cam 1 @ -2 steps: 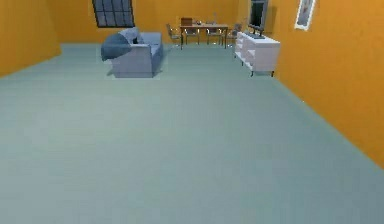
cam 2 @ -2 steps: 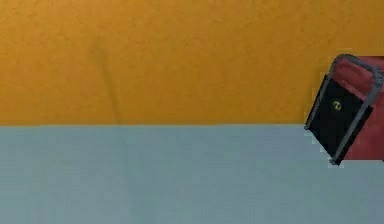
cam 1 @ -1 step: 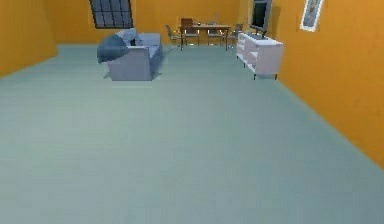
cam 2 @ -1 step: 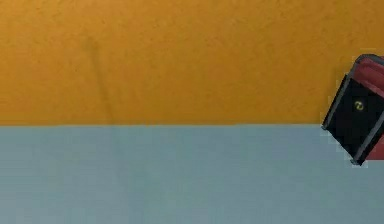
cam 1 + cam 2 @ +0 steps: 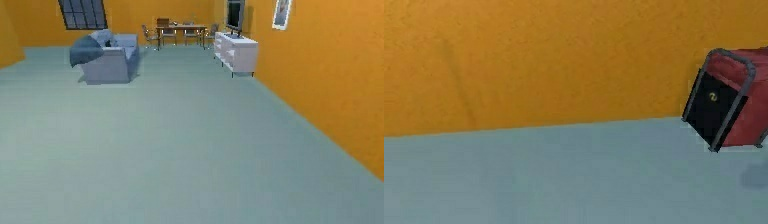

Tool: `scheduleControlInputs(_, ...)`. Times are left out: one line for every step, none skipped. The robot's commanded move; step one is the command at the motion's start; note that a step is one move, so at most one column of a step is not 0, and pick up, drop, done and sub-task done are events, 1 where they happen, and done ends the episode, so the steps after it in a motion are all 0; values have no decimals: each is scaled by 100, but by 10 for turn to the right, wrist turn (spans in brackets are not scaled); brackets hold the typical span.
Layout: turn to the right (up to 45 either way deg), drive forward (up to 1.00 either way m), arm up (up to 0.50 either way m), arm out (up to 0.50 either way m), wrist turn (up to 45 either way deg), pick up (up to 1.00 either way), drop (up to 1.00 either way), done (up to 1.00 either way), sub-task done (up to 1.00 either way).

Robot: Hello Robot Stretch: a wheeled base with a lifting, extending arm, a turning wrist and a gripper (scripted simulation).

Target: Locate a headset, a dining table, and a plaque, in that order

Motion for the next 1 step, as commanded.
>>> scheduleControlInputs(0,100,0,0,0,0,0,0,0)
